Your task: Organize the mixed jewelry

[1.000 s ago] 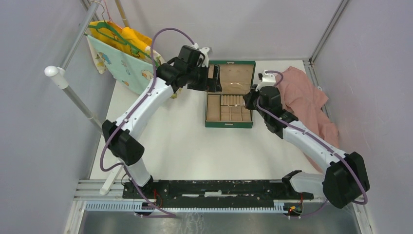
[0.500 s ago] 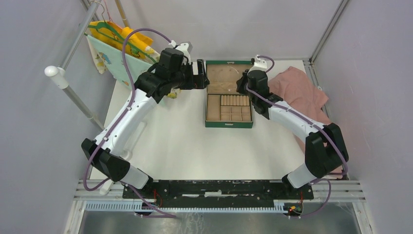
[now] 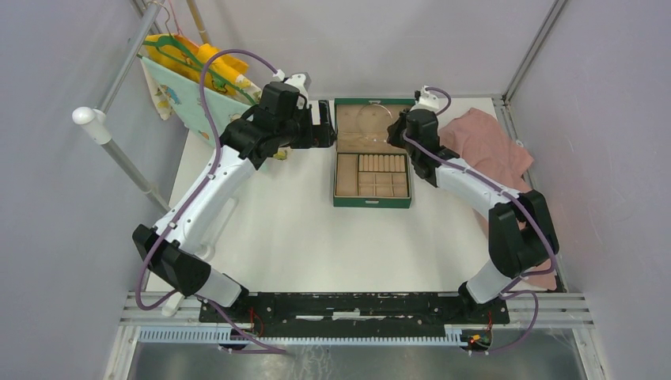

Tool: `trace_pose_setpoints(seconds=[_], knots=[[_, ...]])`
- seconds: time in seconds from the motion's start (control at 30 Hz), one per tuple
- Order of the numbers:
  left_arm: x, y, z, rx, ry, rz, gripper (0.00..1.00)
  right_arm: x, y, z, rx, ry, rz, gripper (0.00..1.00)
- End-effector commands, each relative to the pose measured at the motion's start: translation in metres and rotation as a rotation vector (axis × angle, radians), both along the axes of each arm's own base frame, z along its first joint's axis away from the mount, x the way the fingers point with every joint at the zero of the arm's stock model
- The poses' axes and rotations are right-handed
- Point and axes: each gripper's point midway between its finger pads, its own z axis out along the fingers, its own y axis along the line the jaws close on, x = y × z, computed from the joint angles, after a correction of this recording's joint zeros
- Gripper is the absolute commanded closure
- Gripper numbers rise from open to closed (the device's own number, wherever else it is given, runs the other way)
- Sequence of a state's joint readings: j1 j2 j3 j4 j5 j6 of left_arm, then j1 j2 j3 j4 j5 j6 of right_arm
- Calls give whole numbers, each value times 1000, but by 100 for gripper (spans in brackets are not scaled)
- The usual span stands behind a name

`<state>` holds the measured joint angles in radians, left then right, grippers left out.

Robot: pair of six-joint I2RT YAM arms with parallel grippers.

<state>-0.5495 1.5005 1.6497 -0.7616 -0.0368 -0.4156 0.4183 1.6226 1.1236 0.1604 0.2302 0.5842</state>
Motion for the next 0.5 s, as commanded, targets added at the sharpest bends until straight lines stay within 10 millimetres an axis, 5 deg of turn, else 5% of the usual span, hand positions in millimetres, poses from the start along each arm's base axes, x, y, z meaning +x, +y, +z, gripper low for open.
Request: trace_pose_setpoints(seconds=[0.0,0.47], knots=[[2,4,21,-44,-49,33,0,16,-1,24,64,-68,-9,100],[3,3,16,-39,-35,40,0,25,-3,-5,83,-9,2,100]])
